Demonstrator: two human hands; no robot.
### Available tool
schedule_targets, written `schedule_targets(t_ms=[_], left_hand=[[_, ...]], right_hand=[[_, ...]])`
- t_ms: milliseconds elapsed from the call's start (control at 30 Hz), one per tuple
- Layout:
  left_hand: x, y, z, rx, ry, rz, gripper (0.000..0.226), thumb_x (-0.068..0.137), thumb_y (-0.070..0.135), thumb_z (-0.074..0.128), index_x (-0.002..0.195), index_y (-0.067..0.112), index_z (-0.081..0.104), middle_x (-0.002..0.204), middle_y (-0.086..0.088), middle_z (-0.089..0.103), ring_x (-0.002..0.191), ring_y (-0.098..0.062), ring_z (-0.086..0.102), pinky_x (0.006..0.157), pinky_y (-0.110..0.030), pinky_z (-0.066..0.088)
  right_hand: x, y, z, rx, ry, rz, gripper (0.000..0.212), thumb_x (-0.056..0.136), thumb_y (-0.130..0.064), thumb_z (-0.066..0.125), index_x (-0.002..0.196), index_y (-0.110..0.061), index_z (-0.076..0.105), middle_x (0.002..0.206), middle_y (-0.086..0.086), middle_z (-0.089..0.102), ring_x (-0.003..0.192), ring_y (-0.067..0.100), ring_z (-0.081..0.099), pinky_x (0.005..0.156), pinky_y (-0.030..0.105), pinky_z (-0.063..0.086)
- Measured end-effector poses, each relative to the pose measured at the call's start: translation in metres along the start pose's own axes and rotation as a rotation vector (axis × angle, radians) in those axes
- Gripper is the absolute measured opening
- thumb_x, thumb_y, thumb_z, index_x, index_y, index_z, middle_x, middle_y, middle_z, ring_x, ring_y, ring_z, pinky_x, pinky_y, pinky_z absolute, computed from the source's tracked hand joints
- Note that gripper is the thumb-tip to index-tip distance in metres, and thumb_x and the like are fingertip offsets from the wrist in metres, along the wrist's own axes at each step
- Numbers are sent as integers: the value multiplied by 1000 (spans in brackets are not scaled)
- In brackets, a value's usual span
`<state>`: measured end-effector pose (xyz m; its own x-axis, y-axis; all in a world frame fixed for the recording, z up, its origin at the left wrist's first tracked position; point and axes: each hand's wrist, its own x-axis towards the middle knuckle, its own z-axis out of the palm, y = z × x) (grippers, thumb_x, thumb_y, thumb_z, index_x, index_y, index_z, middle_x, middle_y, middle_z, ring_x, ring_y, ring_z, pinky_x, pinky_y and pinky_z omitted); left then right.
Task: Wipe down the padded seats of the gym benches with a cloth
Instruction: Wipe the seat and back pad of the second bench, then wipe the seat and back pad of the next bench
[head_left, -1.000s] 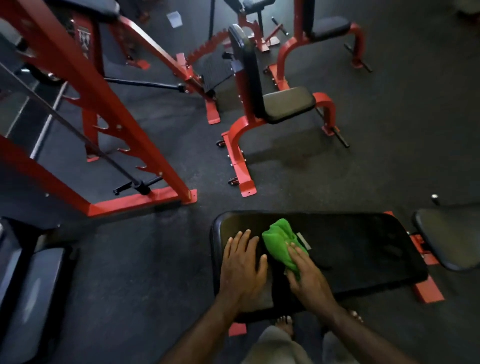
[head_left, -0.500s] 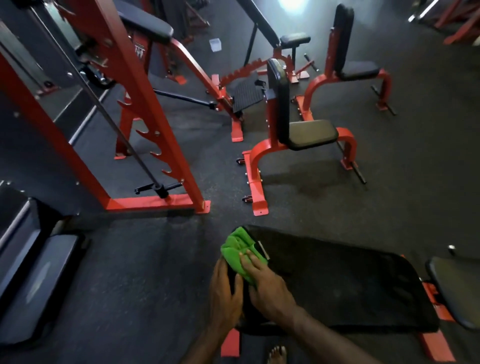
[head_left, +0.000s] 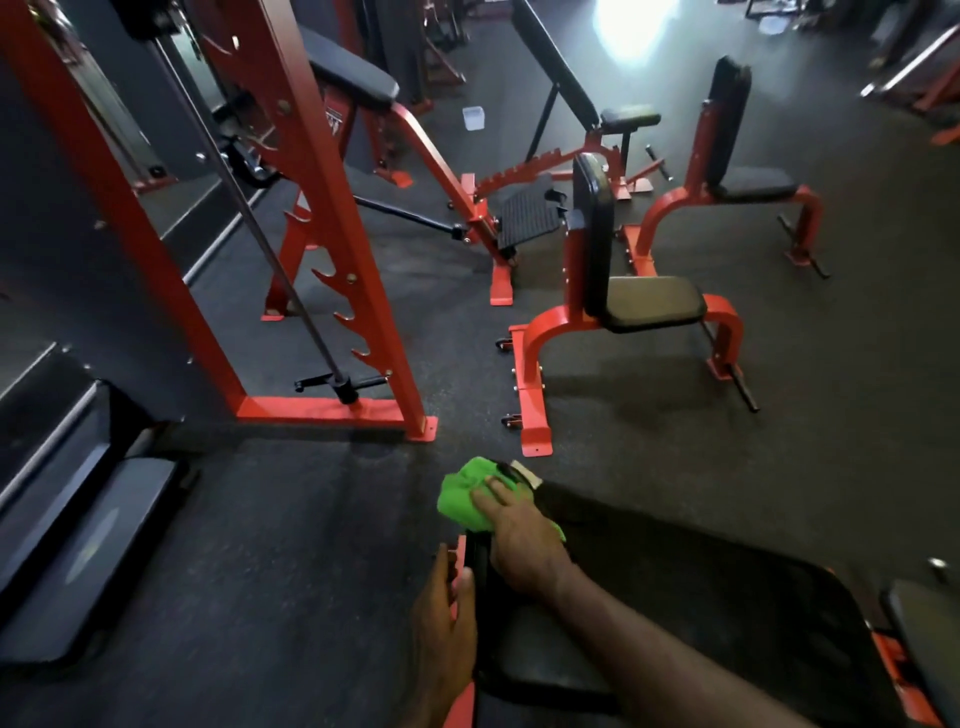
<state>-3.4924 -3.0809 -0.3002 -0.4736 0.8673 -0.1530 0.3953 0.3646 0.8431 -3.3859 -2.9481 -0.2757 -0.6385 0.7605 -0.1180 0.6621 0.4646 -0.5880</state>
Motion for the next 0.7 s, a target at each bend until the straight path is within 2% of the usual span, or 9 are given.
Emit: schedule_targets(t_ms=[33, 100, 167, 267, 367, 433, 533, 600, 700], left_hand=[[2, 1, -2, -12, 26, 16, 50, 104, 32, 52, 152, 21, 47, 155, 6, 47, 138, 1, 43, 108, -4, 25], [8, 7, -3, -49, 81, 0, 41, 100, 40, 56, 139, 28, 53, 142, 2, 58, 123, -4, 56, 98, -6, 34], [14, 12, -1, -25, 122, 32, 55, 91, 51, 52, 138, 22, 54, 135, -1, 56, 122, -16, 56, 101, -20, 38], [24, 16, 16, 167, 101, 179, 72, 84, 49, 52, 143, 7, 55, 147, -15, 51, 133, -31, 51, 111, -35, 38], [29, 22, 38, 372, 10, 299, 78, 71, 43, 61, 142, 9, 59, 152, -17, 49, 138, -38, 47, 114, -44, 38], [25, 25, 57, 486, -115, 382, 86, 61, 38, 71, 142, 13, 58, 156, -16, 45, 142, -37, 43, 116, -50, 38], [13, 20, 90, 565, -305, 446, 83, 62, 41, 67, 140, 15, 60, 155, -15, 47, 143, -36, 44, 118, -49, 35], [3, 28, 112, 574, -380, 440, 79, 71, 51, 59, 144, 20, 57, 158, -12, 44, 146, -34, 41, 120, -45, 28], [-7, 52, 141, 590, -521, 408, 77, 93, 63, 50, 159, 32, 29, 169, 1, 21, 156, -19, 18, 125, -33, 14]], right_hand=[[-6, -3, 0, -10, -46, -99, 64, 89, -24, 48, 153, -20, 47, 162, 11, 38, 154, 30, 25, 128, 37, 15], [-22, 10, 2, 5, -115, -218, 64, 89, -20, 51, 153, -22, 48, 160, 5, 42, 152, 25, 32, 126, 34, 21], [-33, 30, -2, 44, -79, -79, 73, 85, -14, 49, 156, -27, 42, 166, -6, 33, 153, 21, 32, 124, 30, 27], [-51, 43, 5, 167, 65, 147, 75, 82, -14, 45, 157, -22, 41, 161, -14, 28, 153, 16, 31, 121, 12, 17], [-86, 52, 25, 250, 85, 226, 78, 78, -33, 35, 155, -23, 44, 163, -9, 32, 151, 11, 32, 121, 18, 24], [-116, 66, 34, 291, 62, 314, 77, 79, -34, 36, 155, -25, 44, 163, -11, 31, 151, 7, 30, 121, 15, 20], [-150, 83, 24, 362, 66, 483, 69, 84, -25, 45, 153, -24, 47, 161, -5, 41, 150, 13, 37, 117, 9, 19], [-169, 97, 9, 389, 110, 615, 63, 87, -15, 55, 149, -23, 52, 154, 1, 52, 143, 18, 47, 111, 13, 29], [-196, 124, -8, 443, 210, 747, 63, 88, -11, 56, 149, -24, 52, 153, -2, 52, 143, 15, 46, 112, 18, 31]])
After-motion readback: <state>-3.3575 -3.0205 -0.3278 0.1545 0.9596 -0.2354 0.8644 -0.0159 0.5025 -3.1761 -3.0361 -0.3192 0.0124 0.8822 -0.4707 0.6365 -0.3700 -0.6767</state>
